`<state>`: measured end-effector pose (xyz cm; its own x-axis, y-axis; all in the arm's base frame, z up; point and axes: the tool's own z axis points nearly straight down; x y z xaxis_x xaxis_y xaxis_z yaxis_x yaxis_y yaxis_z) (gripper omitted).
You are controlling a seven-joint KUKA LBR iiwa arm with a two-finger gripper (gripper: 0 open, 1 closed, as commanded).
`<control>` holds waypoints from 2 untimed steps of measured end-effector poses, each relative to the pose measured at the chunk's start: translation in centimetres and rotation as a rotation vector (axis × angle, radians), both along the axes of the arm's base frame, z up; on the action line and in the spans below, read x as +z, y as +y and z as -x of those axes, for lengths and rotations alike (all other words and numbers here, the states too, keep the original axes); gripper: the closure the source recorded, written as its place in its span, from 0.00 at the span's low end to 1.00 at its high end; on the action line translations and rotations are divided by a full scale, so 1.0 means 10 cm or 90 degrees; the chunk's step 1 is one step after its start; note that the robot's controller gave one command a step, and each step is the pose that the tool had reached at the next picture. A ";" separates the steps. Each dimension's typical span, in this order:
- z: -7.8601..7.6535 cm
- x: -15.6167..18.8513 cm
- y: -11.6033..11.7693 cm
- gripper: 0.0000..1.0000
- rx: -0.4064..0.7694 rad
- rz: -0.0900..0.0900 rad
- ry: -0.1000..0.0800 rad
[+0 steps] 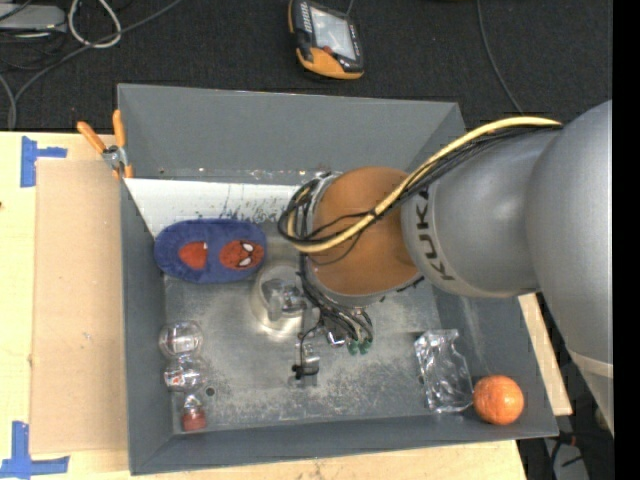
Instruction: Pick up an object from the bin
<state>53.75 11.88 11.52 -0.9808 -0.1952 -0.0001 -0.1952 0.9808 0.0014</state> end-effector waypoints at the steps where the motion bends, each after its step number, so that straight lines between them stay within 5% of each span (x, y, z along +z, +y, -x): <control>1: -0.44 0.44 0.11 0.00 -0.002 0.000 -0.005; 2: -0.62 -0.12 -0.19 0.00 0.034 0.000 0.003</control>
Offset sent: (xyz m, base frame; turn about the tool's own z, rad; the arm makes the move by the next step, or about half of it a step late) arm 0.0621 -0.0182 -0.0106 -0.0559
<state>59.90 10.00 10.31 -0.9688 -0.2479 0.0038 -0.2479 0.9688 0.0030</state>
